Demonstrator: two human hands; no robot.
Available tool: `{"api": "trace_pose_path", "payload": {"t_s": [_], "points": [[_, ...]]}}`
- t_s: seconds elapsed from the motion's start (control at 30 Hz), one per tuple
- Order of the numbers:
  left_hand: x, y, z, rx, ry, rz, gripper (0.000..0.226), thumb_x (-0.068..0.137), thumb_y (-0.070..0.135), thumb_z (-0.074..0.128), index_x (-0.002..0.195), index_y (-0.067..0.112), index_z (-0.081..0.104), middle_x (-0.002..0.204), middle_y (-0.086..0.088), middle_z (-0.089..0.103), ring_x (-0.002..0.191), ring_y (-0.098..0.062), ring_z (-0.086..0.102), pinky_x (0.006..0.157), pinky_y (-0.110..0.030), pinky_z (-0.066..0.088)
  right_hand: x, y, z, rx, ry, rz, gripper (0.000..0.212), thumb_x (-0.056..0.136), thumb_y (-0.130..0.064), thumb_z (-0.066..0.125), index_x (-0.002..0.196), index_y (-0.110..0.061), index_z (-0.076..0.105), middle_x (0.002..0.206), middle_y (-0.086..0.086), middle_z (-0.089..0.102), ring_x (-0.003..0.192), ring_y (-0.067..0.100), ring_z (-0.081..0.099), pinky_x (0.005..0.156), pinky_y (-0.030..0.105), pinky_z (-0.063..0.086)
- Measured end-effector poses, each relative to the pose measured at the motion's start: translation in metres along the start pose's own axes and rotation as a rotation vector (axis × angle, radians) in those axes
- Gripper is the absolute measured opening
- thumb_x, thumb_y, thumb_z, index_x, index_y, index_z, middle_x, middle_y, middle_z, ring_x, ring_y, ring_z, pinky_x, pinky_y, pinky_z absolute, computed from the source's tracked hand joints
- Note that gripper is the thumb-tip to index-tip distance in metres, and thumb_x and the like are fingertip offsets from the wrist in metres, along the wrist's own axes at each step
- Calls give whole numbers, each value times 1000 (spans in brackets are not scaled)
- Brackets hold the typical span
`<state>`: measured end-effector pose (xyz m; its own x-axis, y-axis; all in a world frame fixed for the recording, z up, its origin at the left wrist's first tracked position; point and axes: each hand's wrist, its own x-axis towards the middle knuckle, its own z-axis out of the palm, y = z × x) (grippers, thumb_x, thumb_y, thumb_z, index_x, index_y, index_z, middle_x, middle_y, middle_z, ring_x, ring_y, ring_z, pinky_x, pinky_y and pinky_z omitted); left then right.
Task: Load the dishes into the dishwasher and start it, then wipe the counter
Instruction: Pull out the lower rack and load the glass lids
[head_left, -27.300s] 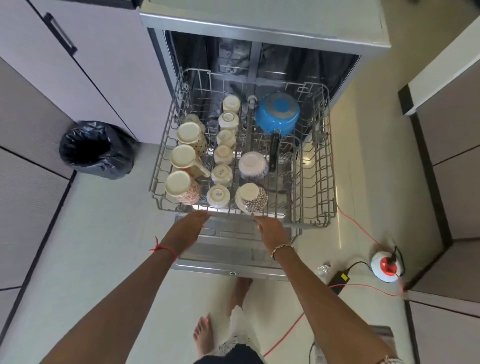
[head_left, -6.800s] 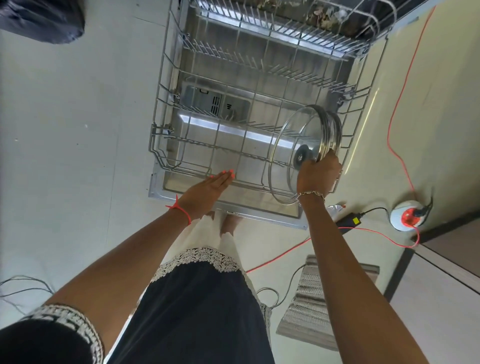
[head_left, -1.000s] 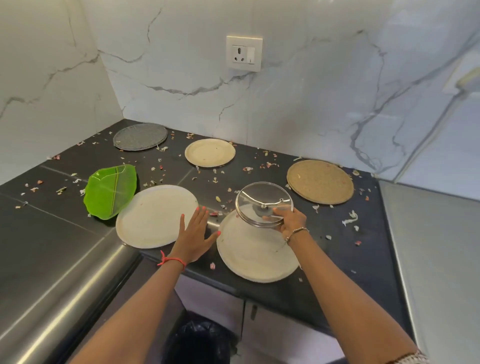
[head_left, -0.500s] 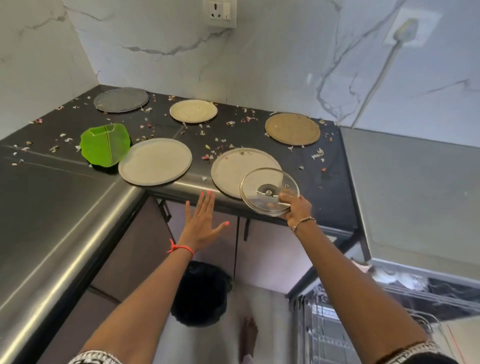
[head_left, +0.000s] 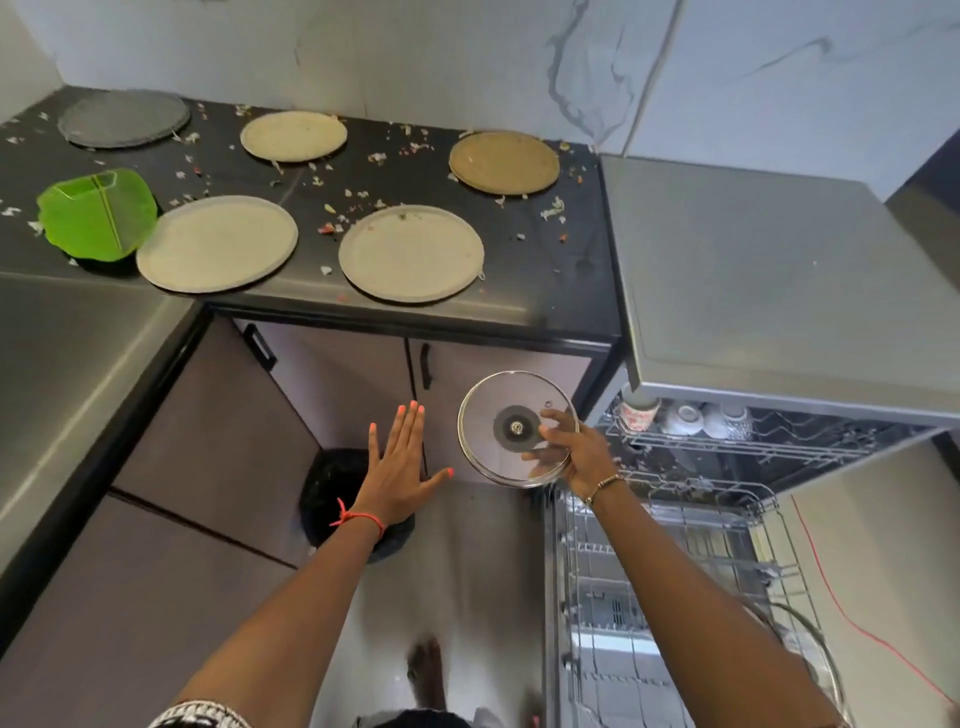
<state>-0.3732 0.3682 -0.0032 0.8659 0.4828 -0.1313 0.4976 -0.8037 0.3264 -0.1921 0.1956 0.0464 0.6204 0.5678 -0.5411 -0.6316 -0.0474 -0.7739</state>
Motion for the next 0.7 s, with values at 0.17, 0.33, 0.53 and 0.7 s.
{"api": "trace_pose_path", "payload": {"t_s": [0.17, 0.33, 0.53, 0.7], "points": [[-23, 40, 33, -14, -25, -5, 118, 58, 89, -13, 146, 11, -14, 152, 5, -22, 139, -9, -25, 108, -42, -24, -27, 23, -58, 20, 21, 60, 19, 84, 9, 54, 91, -6, 63, 76, 12, 70, 50, 31, 66, 43, 39, 55], [-59, 106, 74, -30, -29, -35, 107, 68, 81, 10, 146, 11, -10, 154, 3, -15, 140, -9, -20, 109, -41, -24, -55, 39, -132, 18, 35, 95, 21, 84, 12, 54, 93, -5, 62, 79, 8, 71, 56, 30, 68, 47, 42, 57], [-110, 177, 123, -15, -22, -47, 115, 63, 89, -1, 147, 11, -6, 149, 6, -18, 132, 5, -33, 110, -42, -22, -106, 50, -212, -22, 49, 165, 20, 86, 8, 55, 97, -8, 60, 86, 15, 66, 52, 31, 67, 41, 36, 54], [-149, 223, 145, 28, -99, -28, 105, 65, 81, 5, 143, 14, -17, 152, 4, -20, 140, -11, -21, 111, -44, -20, -144, 68, -270, -30, 81, 186, 20, 85, 7, 56, 98, -8, 61, 99, 21, 62, 57, 28, 69, 43, 37, 55]]}}
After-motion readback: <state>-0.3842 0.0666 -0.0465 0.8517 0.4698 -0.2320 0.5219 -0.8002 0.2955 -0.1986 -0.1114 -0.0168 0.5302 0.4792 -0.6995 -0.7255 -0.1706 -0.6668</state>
